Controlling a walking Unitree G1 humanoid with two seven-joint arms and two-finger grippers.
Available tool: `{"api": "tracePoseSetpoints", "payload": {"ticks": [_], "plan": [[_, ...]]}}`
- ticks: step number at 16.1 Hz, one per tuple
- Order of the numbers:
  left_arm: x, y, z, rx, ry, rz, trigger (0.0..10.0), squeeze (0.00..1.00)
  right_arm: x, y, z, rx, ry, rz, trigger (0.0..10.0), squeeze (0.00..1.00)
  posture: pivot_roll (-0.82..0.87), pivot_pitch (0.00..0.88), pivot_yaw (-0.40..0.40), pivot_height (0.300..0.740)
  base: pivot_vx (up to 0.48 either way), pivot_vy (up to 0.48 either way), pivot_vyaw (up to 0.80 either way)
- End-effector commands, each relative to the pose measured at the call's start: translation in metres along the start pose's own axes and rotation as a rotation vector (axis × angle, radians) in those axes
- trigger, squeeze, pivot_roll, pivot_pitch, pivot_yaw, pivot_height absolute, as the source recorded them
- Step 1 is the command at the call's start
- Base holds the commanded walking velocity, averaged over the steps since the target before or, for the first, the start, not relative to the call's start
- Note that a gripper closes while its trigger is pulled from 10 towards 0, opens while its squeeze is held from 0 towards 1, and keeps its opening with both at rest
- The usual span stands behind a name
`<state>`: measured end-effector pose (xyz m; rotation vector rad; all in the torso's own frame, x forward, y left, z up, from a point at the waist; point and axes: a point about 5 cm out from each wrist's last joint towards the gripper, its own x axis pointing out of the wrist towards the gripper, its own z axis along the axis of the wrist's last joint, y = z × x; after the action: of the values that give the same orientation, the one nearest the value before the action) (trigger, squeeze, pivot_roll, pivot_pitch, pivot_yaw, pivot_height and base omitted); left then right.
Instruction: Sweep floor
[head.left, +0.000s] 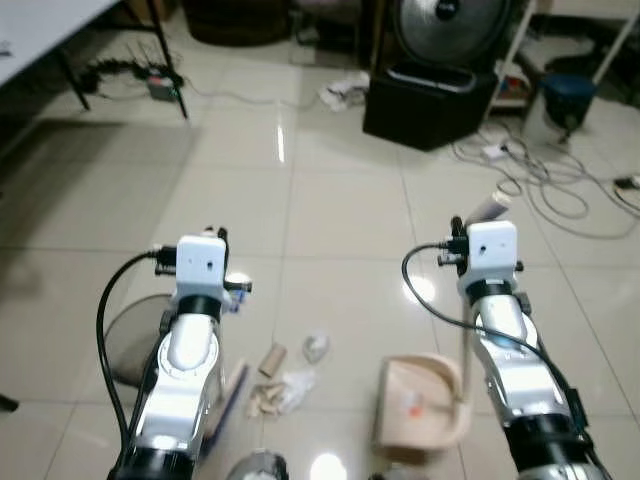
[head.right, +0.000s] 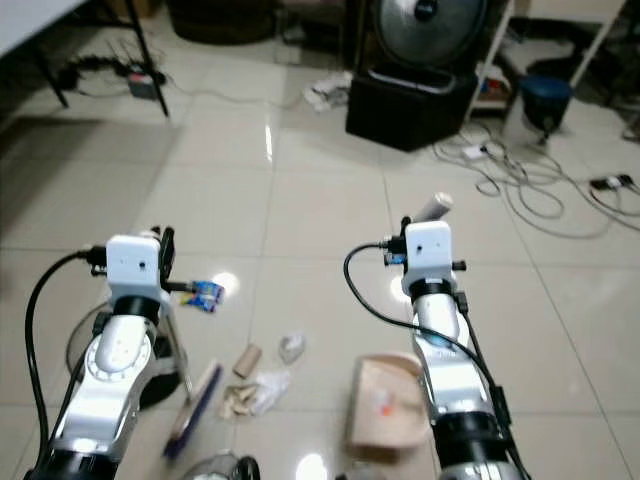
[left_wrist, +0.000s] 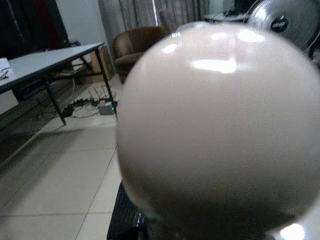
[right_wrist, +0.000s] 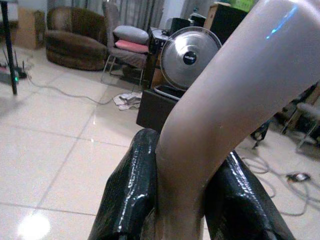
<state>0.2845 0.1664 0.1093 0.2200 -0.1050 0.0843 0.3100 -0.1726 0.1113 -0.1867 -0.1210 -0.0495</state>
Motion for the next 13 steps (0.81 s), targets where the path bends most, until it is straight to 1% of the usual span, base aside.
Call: {"api": "tracePoseSetpoints", "payload": {"ticks": [1, 2, 4, 6, 7, 8, 9, 11, 12, 13], "plan": [[0.004, 0.001, 0.012, 0.026, -0.074, 0.024, 10.0, 0.0, 0.004, 0.001, 0.008, 0.064, -0.063, -0.007, 10.0, 0.0, 0.05, 0.229, 0.01, 0.74, 0.0, 0.0, 0.0], [0.002, 0.0, 0.01, 0.027, -0.078, 0.031, 10.0, 0.0, 0.006, 0.004, 0.006, 0.081, -0.078, -0.005, 10.0, 0.0, 0.05, 0.248, 0.014, 0.74, 0.0, 0.0, 0.0], [0.0, -0.003, 0.009, 0.022, -0.085, 0.032, 10.0, 0.0, 0.008, 0.009, 0.003, 0.074, -0.095, 0.004, 10.0, 0.0, 0.06, 0.271, 0.013, 0.74, 0.0, 0.0, 0.0], [-0.001, -0.008, 0.006, 0.014, -0.092, 0.044, 10.0, 0.0, 0.012, 0.022, -0.002, 0.039, -0.107, 0.042, 10.0, 0.0, 0.06, 0.294, 0.006, 0.74, 0.0, 0.0, 0.0], [0.0, -0.009, 0.005, 0.009, -0.089, 0.05, 10.0, 0.0, 0.012, 0.024, -0.003, 0.032, -0.107, 0.047, 10.0, 0.0, 0.06, 0.296, 0.006, 0.74, 0.0, 0.0, 0.0], [0.002, -0.015, 0.005, -0.015, -0.081, 0.047, 10.0, 0.0, 0.014, 0.032, -0.005, 0.01, -0.116, 0.066, 10.0, 0.0, 0.07, 0.306, 0.006, 0.74, 0.0, 0.0, 0.0], [0.002, -0.018, 0.005, -0.024, -0.081, 0.041, 10.0, 0.0, 0.014, 0.034, -0.006, 0.006, -0.118, 0.067, 10.0, 0.0, 0.07, 0.307, 0.007, 0.74, 0.0, 0.0, 0.0], [0.002, -0.028, 0.006, -0.088, -0.081, 0.023, 10.0, 0.0, 0.017, 0.037, -0.011, 0.032, -0.091, 0.02, 10.0, 0.0, 0.08, 0.319, 0.011, 0.74, 0.0, 0.0, 0.0], [0.004, -0.033, 0.007, -0.141, -0.078, 0.023, 10.0, 0.0, 0.018, 0.04, -0.011, 0.043, -0.084, 0.015, 10.0, 0.0, 0.08, 0.319, 0.011, 0.74, 0.0, 0.0, 0.0], [0.005, -0.039, 0.01, -0.176, -0.084, 0.012, 10.0, 0.0, 0.018, 0.044, -0.011, 0.055, -0.086, 0.022, 10.0, 0.0, 0.08, 0.324, 0.01, 0.74, 0.0, 0.0, 0.0]]}}
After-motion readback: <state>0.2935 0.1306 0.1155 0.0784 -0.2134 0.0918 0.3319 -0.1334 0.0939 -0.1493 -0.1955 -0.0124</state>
